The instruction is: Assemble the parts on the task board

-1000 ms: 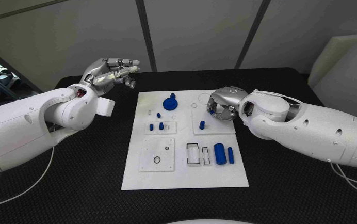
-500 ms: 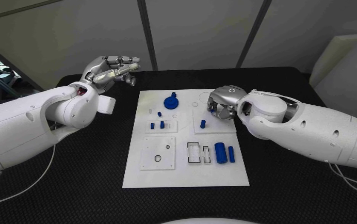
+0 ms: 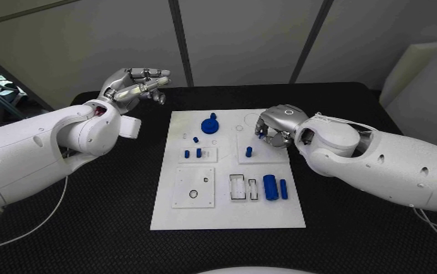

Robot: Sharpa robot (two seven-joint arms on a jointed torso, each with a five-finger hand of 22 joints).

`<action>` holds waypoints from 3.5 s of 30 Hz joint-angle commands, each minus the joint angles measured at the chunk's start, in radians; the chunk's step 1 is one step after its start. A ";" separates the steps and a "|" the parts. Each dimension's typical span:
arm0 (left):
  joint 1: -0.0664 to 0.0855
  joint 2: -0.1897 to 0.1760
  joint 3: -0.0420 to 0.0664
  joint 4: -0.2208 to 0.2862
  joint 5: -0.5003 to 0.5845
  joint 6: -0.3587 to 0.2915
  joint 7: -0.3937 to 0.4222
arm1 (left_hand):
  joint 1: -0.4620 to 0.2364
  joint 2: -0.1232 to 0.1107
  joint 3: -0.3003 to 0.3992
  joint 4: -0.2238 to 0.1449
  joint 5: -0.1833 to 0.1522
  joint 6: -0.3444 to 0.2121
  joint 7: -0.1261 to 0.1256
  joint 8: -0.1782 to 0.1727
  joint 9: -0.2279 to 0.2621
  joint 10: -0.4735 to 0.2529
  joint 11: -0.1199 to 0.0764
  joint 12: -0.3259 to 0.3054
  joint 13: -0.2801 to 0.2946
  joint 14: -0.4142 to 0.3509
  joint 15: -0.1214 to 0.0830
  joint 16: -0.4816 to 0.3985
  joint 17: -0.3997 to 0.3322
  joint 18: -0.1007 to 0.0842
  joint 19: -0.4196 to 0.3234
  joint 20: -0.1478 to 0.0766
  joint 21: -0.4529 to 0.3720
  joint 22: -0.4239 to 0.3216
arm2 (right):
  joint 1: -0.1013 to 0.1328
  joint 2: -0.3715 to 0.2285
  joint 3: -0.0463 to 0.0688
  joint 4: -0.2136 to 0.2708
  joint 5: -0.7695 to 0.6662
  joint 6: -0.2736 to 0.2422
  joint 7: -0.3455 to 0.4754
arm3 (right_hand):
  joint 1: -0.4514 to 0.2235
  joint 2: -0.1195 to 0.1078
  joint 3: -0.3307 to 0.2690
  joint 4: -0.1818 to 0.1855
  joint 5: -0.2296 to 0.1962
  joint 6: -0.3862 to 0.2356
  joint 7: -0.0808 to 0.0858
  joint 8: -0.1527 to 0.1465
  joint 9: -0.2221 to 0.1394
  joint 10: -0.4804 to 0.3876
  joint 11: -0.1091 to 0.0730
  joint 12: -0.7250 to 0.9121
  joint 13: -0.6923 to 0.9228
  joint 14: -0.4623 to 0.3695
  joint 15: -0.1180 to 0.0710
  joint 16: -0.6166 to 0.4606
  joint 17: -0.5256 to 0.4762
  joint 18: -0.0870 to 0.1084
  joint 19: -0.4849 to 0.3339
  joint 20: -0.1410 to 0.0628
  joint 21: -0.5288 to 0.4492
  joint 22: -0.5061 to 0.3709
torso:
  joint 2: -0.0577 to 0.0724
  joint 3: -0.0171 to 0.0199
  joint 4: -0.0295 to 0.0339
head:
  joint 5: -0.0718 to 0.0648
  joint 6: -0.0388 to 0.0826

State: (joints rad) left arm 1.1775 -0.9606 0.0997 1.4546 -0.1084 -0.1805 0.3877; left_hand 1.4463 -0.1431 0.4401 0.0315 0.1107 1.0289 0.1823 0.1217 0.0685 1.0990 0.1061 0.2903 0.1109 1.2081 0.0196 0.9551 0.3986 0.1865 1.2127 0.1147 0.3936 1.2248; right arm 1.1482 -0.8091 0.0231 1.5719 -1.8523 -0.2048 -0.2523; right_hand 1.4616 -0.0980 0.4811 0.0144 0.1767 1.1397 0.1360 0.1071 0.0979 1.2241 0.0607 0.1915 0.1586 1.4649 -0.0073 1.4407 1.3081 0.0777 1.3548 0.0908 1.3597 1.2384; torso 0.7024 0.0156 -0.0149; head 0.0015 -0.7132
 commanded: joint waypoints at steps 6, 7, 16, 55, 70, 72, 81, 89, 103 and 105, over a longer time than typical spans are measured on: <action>0.001 0.003 0.001 -0.007 0.007 0.008 0.011 | -0.006 0.001 -0.007 -0.002 -0.001 -0.007 0.002 0.002 -0.001 -0.008 -0.001 0.007 0.002 -0.009 0.000 -0.004 -0.001 -0.006 -0.009 0.000 -0.004 -0.001 | 0.002 -0.027 0.003 0.074 0.016 -0.129 0.000 | -0.018 -0.005 0.006 -0.002 0.002 0.005 -0.001 0.000 0.001 0.009 0.000 -0.007 -0.001 0.064 -0.008 0.007 0.034 -0.002 0.006 0.001 0.006 0.001 | -0.001 -0.0008 0.0000 | 0.005 0.002; 0.001 0.004 0.001 -0.008 0.007 0.009 0.010 | -0.006 0.001 -0.007 -0.002 -0.001 -0.007 0.002 0.002 -0.001 -0.008 -0.001 0.007 0.002 -0.009 0.000 -0.004 -0.001 -0.006 -0.009 0.000 -0.004 -0.001 | 0.002 -0.031 0.005 0.086 0.019 -0.136 0.001 | -0.019 -0.005 0.006 -0.003 0.002 0.005 -0.001 0.000 0.001 0.009 0.000 -0.008 -0.001 0.064 -0.008 0.008 0.036 -0.002 0.007 0.001 0.007 0.003 | -0.001 -0.0010 -0.0001 | 0.006 0.002; 0.001 0.024 0.001 -0.024 0.008 0.014 0.007 | -0.008 0.001 -0.008 -0.002 -0.001 -0.007 0.002 0.002 -0.001 -0.008 -0.001 0.009 0.002 -0.010 0.000 -0.005 -0.002 -0.006 -0.009 0.000 -0.005 -0.002 | 0.003 -0.025 0.017 0.160 0.060 -0.171 0.027 | -0.018 -0.008 0.010 -0.009 0.005 0.006 -0.001 -0.001 0.001 0.011 -0.001 -0.010 -0.001 0.066 -0.009 0.012 0.042 -0.003 0.010 0.001 0.010 0.008 | -0.002 -0.0025 0.0027 | 0.025 0.001; 0.008 0.148 -0.014 -0.121 0.020 0.031 -0.016 | -0.016 0.002 -0.016 0.000 -0.002 -0.007 0.001 0.006 0.000 -0.012 -0.001 0.020 0.005 -0.013 0.001 -0.007 -0.007 -0.006 -0.011 0.002 -0.010 -0.005 | -0.094 0.186 -0.054 0.098 0.105 -0.049 0.126 | -0.026 -0.006 0.016 -0.023 -0.006 -0.002 0.005 -0.012 0.000 0.005 0.005 -0.029 -0.005 0.066 -0.004 0.015 0.044 -0.003 0.006 0.004 0.011 0.008 | -0.004 -0.0081 0.0079 | 0.158 -0.039; 0.009 0.146 -0.014 -0.118 0.020 0.045 -0.015 | -0.018 -0.002 -0.020 -0.002 -0.001 -0.011 0.002 0.006 -0.001 -0.019 0.000 0.024 0.005 -0.016 0.002 -0.009 -0.010 -0.006 -0.014 0.003 -0.013 -0.007 | -0.095 0.192 -0.054 0.081 0.088 -0.017 0.118 | -0.027 -0.005 0.016 -0.024 -0.006 -0.002 0.005 -0.012 0.000 0.006 0.005 -0.030 -0.005 0.066 -0.004 0.015 0.045 -0.003 0.006 0.004 0.011 0.009 | -0.004 -0.0074 0.0074 | 0.162 -0.043; 0.009 0.146 -0.014 -0.118 0.020 0.045 -0.016 | -0.018 -0.002 -0.020 -0.002 -0.001 -0.011 0.002 0.006 -0.001 -0.019 0.000 0.024 0.005 -0.016 0.002 -0.009 -0.010 -0.006 -0.014 0.003 -0.013 -0.007 | -0.095 0.193 -0.054 0.077 0.084 -0.020 0.116 | -0.027 -0.004 0.017 -0.024 -0.006 -0.001 0.005 -0.012 0.000 0.006 0.005 -0.030 -0.005 0.066 -0.004 0.015 0.045 -0.003 0.006 0.004 0.011 0.009 | -0.005 -0.0075 0.0074 | 0.161 -0.045; 0.010 0.145 -0.014 -0.119 0.020 0.045 -0.017 | -0.018 -0.002 -0.020 -0.002 -0.001 -0.012 0.002 0.006 -0.001 -0.020 0.001 0.025 0.005 -0.017 0.002 -0.009 -0.010 -0.006 -0.014 0.003 -0.014 -0.008 | -0.095 0.198 -0.054 0.067 0.073 -0.031 0.113 | -0.027 -0.003 0.017 -0.025 -0.003 -0.001 0.005 -0.012 0.000 0.007 0.005 -0.030 -0.005 0.066 -0.004 0.016 0.045 -0.003 0.007 0.004 0.012 0.010 | -0.004 -0.0073 0.0069 | 0.166 -0.049; 0.010 0.144 -0.014 -0.118 0.020 0.047 -0.018 | -0.018 -0.002 -0.020 -0.002 -0.001 -0.012 0.002 0.006 -0.001 -0.020 0.001 0.025 0.005 -0.017 0.002 -0.009 -0.010 -0.006 -0.014 0.003 -0.014 -0.008 | -0.095 0.203 -0.054 0.066 0.064 -0.011 0.110 | -0.027 -0.003 0.017 -0.025 -0.003 -0.001 0.005 -0.012 0.000 0.007 0.005 -0.030 -0.005 0.066 -0.004 0.016 0.045 -0.003 0.007 0.004 0.012 0.010 | -0.005 -0.0070 0.0074 | 0.167 -0.052; 0.012 0.143 -0.014 -0.117 0.020 0.050 -0.021 | -0.018 -0.001 -0.021 -0.002 -0.001 -0.013 0.003 0.006 -0.001 -0.022 0.001 0.026 0.006 -0.018 0.002 -0.010 -0.011 -0.006 -0.015 0.003 -0.015 -0.008 | -0.095 0.212 -0.054 0.070 0.049 0.049 0.106 | -0.034 -0.006 0.013 -0.027 -0.004 0.000 0.005 -0.014 0.001 0.008 0.006 -0.034 -0.005 0.065 -0.004 0.015 0.042 -0.003 0.004 0.005 0.010 0.007 | -0.005 -0.0078 0.0077 | 0.173 -0.060; 0.012 0.143 -0.014 -0.117 0.020 0.051 -0.022 | -0.018 -0.001 -0.021 -0.002 -0.001 -0.013 0.003 0.006 -0.001 -0.022 0.001 0.026 0.006 -0.018 0.002 -0.010 -0.011 -0.006 -0.015 0.003 -0.015 -0.008 | -0.095 0.213 -0.054 0.069 0.047 0.046 0.105 | -0.038 -0.007 0.011 -0.027 -0.004 -0.002 0.005 -0.015 0.000 0.006 0.006 -0.036 -0.005 0.065 -0.003 0.014 0.041 -0.002 0.003 0.006 0.009 0.006 | -0.005 -0.0077 0.0074 | 0.173 -0.061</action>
State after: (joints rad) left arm 1.1874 -0.8172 0.0848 1.3355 -0.0945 -0.1429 0.3649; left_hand 1.4370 -0.1420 0.4263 0.0288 0.1107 1.0254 0.1858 0.1217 0.0688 1.0848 0.1062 0.3126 0.1152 1.1973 0.0233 0.9489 0.3886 0.1865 1.2020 0.1181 0.3820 1.2174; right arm 1.0539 -0.5958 -0.0293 1.6415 -1.7915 -0.1885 -0.1433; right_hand 1.4309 -0.1077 0.4929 -0.0086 0.1733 1.1367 0.1367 0.0917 0.0975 1.2286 0.0634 0.1585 0.1539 1.4649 -0.0071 1.4500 1.3074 0.0775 1.3583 0.0944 1.3668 1.2451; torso 0.6978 0.0081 -0.0078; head 0.1748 -0.7731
